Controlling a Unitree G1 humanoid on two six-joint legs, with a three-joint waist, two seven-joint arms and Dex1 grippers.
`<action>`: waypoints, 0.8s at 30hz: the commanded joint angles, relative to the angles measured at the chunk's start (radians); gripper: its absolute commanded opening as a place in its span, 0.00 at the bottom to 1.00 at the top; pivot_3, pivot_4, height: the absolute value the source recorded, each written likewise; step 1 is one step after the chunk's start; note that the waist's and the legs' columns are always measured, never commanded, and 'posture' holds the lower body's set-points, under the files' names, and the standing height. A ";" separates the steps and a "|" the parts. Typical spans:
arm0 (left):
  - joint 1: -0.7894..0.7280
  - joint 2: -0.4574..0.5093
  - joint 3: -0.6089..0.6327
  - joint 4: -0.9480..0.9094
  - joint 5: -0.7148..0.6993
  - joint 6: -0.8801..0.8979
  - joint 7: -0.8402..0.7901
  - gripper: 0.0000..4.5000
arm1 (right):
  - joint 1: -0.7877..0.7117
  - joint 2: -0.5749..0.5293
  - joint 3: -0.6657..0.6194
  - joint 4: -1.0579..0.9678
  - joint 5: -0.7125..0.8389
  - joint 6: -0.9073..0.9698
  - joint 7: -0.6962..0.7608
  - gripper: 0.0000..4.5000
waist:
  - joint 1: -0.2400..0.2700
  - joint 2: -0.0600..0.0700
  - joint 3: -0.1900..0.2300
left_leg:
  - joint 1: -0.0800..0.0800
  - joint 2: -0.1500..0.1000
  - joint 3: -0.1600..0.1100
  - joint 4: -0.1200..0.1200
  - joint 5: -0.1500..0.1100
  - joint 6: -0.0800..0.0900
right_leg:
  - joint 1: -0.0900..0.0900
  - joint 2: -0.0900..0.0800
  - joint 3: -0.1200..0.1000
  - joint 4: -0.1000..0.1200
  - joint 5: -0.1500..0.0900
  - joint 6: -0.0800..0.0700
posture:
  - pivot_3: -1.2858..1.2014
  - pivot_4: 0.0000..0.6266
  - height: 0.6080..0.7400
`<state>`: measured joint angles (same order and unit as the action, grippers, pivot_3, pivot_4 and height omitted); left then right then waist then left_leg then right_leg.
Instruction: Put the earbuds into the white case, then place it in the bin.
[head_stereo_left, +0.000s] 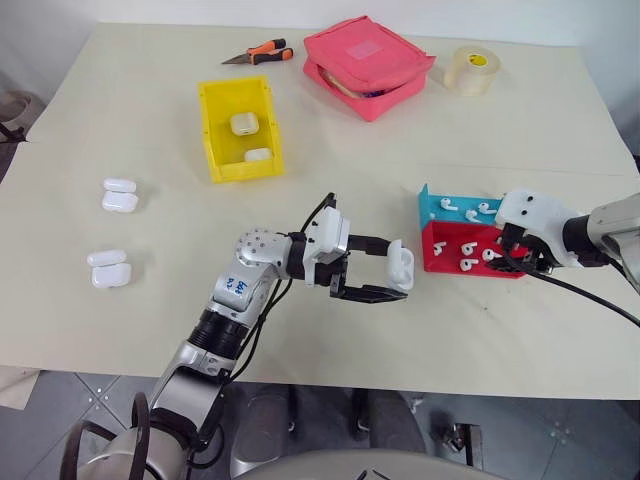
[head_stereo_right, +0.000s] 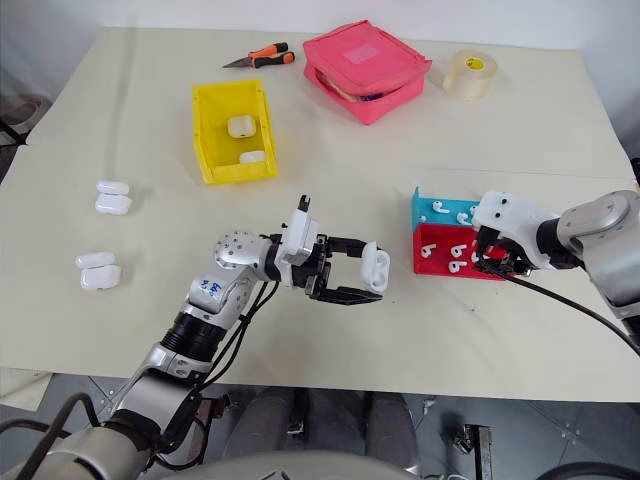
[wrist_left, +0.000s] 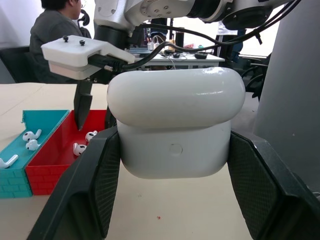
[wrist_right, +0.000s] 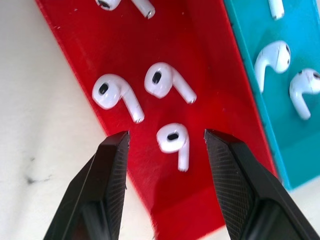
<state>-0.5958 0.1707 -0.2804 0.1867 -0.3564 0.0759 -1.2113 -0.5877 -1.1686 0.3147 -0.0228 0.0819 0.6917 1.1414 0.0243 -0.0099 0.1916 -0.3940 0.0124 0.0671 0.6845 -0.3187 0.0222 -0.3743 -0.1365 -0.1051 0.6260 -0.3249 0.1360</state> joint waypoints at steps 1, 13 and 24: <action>-0.007 -0.011 -0.001 -0.042 -0.008 0.000 0.003 0.62 | -0.032 0.005 0.002 0.026 -0.043 -0.045 0.030 0.54 | 0.000 0.000 0.000 | 0.000 0.000 0.000 0.000 0.000 0.000 | 0.000 0.000 0.000 0.000 0.000 0.000 | 0.52 0.24 1.00; 0.007 -0.006 -0.004 -0.071 -0.011 0.023 0.007 0.62 | -0.072 0.053 0.016 0.108 -0.122 -0.113 0.100 0.54 | -0.001 0.000 0.000 | 0.000 0.000 0.000 0.000 0.000 0.000 | 0.000 0.000 0.000 0.000 0.000 0.000 | 0.52 0.24 1.00; 0.019 0.000 -0.002 -0.094 -0.011 0.038 0.024 0.62 | -0.089 0.076 0.021 0.151 -0.171 -0.144 0.130 0.54 | -0.001 0.000 0.000 | 0.000 0.000 0.000 0.000 0.000 0.000 | 0.000 0.000 0.000 0.000 0.000 0.000 | 0.52 0.24 1.00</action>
<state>-0.5816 0.1746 -0.2834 0.1298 -0.3561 0.1155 -1.1922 -0.6602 -1.0892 0.3452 0.1277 -0.0741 0.5545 1.2621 0.0233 -0.0099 0.1916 -0.3942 0.0125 0.0671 0.6845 -0.3186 0.0221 -0.3743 -0.1363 -0.1054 0.6260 -0.3249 0.1360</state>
